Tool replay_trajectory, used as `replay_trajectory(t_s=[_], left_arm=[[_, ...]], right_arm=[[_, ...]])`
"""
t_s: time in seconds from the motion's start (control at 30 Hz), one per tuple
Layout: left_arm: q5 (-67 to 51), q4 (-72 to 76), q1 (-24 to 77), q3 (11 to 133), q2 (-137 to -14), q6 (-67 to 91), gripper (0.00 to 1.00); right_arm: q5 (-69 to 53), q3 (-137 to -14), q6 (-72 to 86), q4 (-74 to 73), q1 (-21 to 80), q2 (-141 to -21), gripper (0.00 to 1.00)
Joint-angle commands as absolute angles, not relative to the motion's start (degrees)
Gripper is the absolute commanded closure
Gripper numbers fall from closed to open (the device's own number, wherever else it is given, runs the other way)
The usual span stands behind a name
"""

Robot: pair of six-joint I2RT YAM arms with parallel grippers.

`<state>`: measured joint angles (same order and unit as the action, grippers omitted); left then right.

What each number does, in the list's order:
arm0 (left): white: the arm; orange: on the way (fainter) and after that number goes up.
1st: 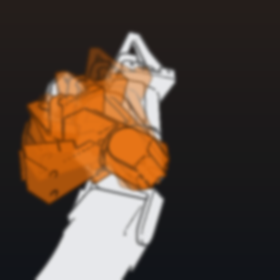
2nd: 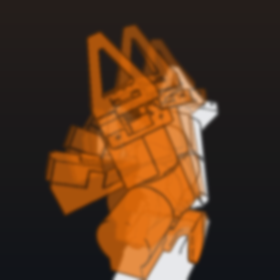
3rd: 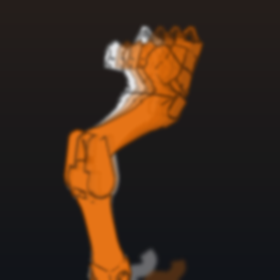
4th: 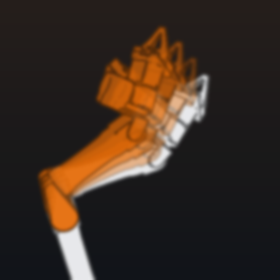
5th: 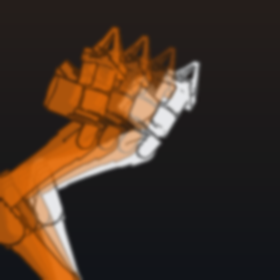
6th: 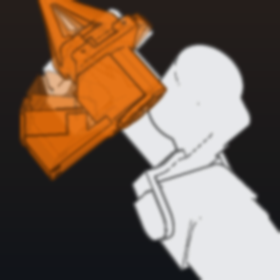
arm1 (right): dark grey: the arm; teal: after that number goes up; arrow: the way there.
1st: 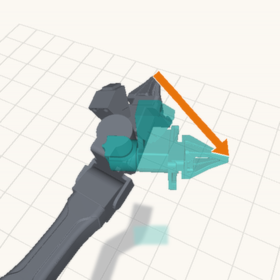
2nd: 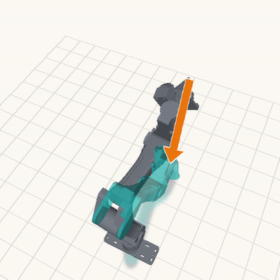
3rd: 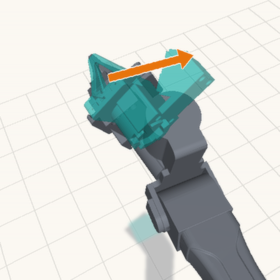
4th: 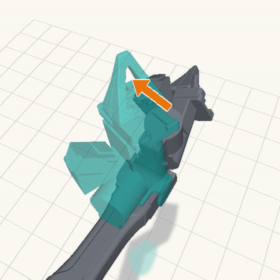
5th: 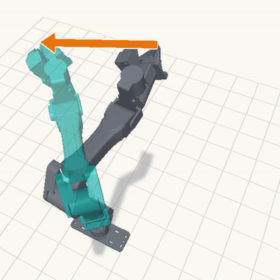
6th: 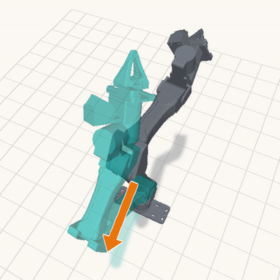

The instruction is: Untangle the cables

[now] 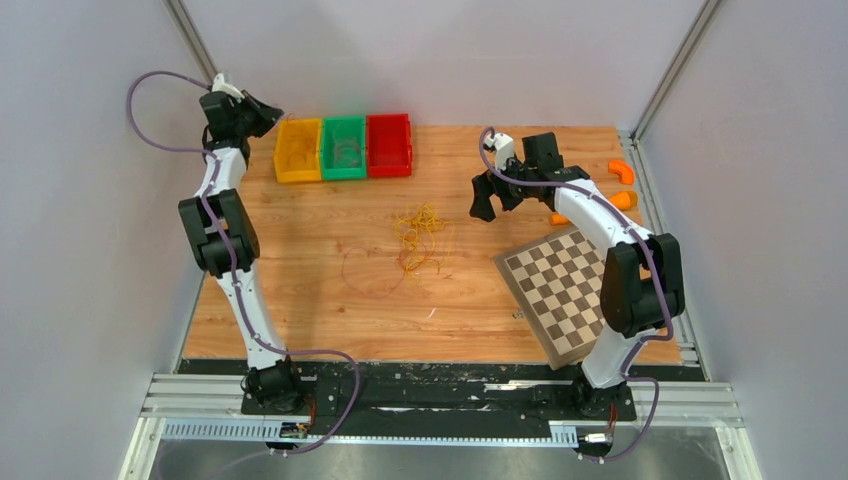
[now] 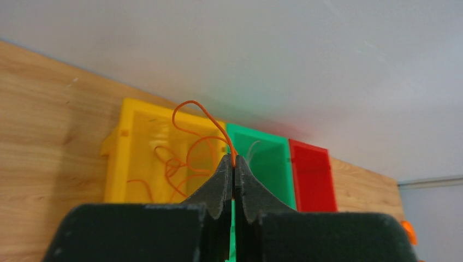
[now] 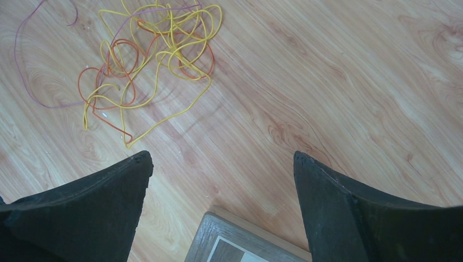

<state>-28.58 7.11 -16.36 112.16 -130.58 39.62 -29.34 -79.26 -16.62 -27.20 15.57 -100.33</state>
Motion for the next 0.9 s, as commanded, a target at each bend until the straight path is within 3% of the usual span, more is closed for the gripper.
replay_trajectory(t_s=[0.0,0.1,0.27,0.43,0.57,0.7,0.87], left_arm=[[-20.5,1.5,-16.8,114.6,-130.3,29.2,1.0],[-20.3,-1.8,-16.6,114.4,-130.3,25.3,1.0],[-24.2,-9.8,-14.5,116.2,-129.7,13.8,0.65],[-23.1,-10.7,-13.8,111.6,-121.5,7.0,0.22],[-21.7,-16.4,-13.8,110.9,-115.1,-0.5,0.01],[-24.8,-21.0,-14.2,106.1,-107.5,-6.2,0.0],[-39.3,-20.2,-14.5,92.9,-95.7,-7.3,0.0]], right_arm=[[-29.2,-81.1,-17.3,-26.3,15.7,-100.5,0.01],[-29.6,-81.0,-17.2,-26.3,15.8,-100.5,0.01],[-30.7,-81.9,-16.6,-26.3,15.8,-100.9,0.01],[-33.6,-83.4,-16.3,-26.3,16.3,-101.9,0.02],[-35.4,-84.9,-16.3,-26.2,17.7,-103.5,0.03],[-37.2,-86.0,-16.3,-26.2,20.2,-105.5,0.04],[-38.6,-86.0,-16.4,-25.0,23.9,-108.8,0.07]])
